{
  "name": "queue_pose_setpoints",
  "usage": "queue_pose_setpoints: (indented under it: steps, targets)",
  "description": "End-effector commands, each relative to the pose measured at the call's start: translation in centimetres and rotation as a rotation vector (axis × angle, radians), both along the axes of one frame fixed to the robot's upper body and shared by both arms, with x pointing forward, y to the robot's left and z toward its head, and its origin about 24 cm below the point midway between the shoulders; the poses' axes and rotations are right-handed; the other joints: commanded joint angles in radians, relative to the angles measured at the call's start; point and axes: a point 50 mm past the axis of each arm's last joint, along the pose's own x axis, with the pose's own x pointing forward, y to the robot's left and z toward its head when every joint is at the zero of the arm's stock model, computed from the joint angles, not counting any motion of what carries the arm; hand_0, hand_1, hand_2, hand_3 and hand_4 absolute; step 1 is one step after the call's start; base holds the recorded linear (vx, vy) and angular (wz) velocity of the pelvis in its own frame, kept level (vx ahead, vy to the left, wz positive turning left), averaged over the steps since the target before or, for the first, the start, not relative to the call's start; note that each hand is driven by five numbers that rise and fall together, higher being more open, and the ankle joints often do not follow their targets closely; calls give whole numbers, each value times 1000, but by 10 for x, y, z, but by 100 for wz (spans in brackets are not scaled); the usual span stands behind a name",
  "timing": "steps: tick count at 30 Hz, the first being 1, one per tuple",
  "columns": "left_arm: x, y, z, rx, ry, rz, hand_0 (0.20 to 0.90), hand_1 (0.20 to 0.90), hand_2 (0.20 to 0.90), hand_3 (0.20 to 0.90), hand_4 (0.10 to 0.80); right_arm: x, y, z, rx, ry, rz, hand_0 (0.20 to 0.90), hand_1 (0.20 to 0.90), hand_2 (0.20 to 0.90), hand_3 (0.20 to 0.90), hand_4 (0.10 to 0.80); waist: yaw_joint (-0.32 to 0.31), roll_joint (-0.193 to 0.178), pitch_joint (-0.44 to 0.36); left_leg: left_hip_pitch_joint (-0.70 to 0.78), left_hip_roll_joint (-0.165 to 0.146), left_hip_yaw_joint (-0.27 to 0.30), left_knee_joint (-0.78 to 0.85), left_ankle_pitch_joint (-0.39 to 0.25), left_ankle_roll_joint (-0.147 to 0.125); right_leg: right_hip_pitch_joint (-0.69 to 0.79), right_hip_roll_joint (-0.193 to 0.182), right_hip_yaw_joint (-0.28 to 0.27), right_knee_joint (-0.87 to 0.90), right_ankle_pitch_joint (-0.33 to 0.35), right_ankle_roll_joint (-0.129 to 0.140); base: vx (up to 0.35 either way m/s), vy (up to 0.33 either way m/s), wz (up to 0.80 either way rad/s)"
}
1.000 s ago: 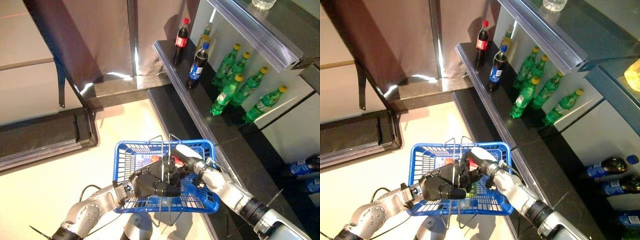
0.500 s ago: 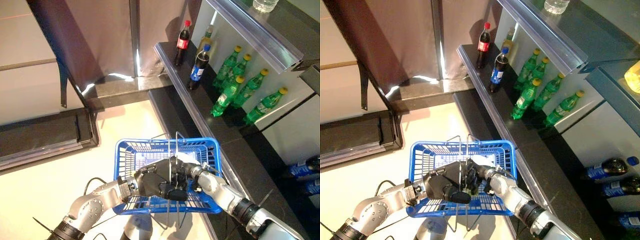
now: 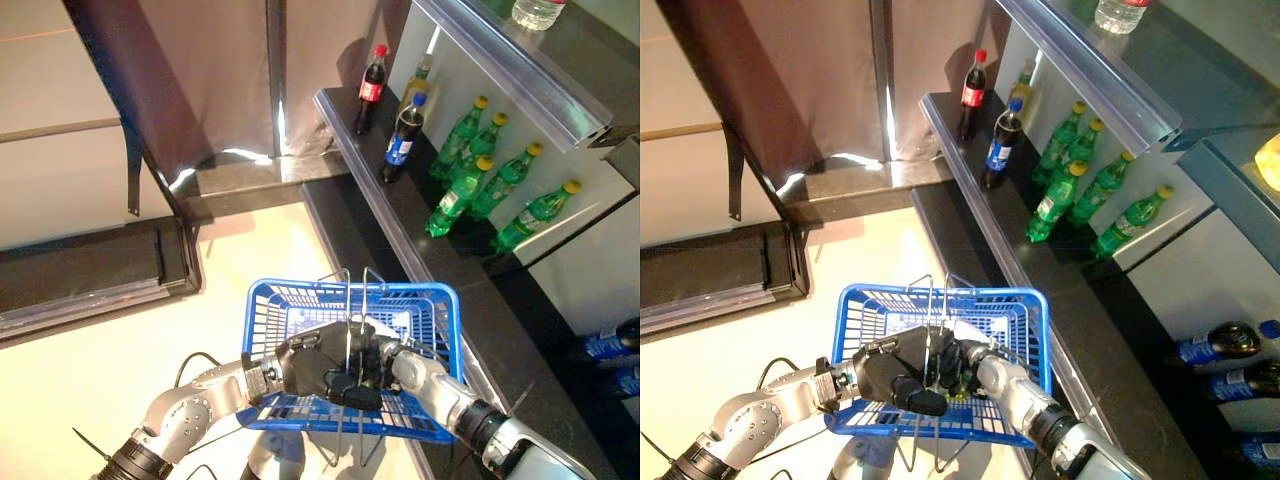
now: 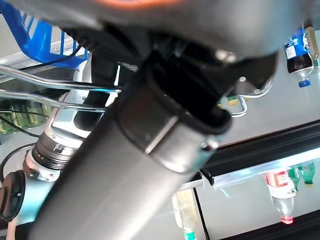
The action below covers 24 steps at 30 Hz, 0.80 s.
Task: Pick up the drink and place into the basket.
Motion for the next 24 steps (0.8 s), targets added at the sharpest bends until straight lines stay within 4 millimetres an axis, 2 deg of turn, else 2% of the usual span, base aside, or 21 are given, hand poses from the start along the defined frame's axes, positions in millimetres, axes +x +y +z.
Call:
queue_pose_setpoints:
  steps: [1, 6, 7, 9, 24]
  targets:
    - [-35, -61, 130, -807, -407, -497, 300, 300, 300, 200, 100, 16, 18, 14, -43, -102, 87, 300, 300, 300, 200, 100, 34, 23, -272, 84, -36, -76, -21, -96, 73, -92, -1, 21, 156, 0, -29, 0, 0, 0]
    - [-36, -63, 130, -808, -399, -505, 300, 300, 300, 200, 100, 14, 16, 7, -64, -77, 66, 300, 300, 300, 200, 100, 37, 22, -274, 88, -37, -78, -21, -98, 75, -92, -3, 20, 160, -1, -28, 0, 0, 0]
    - [-36, -63, 131, -808, -395, -504, 300, 300, 300, 200, 100, 14, 14, 5, -66, -67, 48, 418, 418, 418, 337, 237, 38, 21, -275, 90, -38, -78, -21, -99, 75, -91, -4, 19, 161, -1, -28, 38, -1, 1]
    - [-36, -64, 131, -808, -393, -502, 300, 300, 300, 200, 100, 14, 13, 3, -61, -61, 29, 900, 900, 900, 900, 800, 38, 21, -276, 91, -39, -80, -21, -100, 76, -91, -5, 18, 162, 0, -27, 0, 0, 0]
    - [-35, -62, 130, -806, -384, -479, 300, 300, 300, 200, 100, 7, 8, -5, 12, -42, -51, 900, 900, 900, 900, 800, 23, 24, -278, 99, -44, -63, -21, -107, 82, -95, -12, 26, 172, 7, -17, 0, 0, 0]
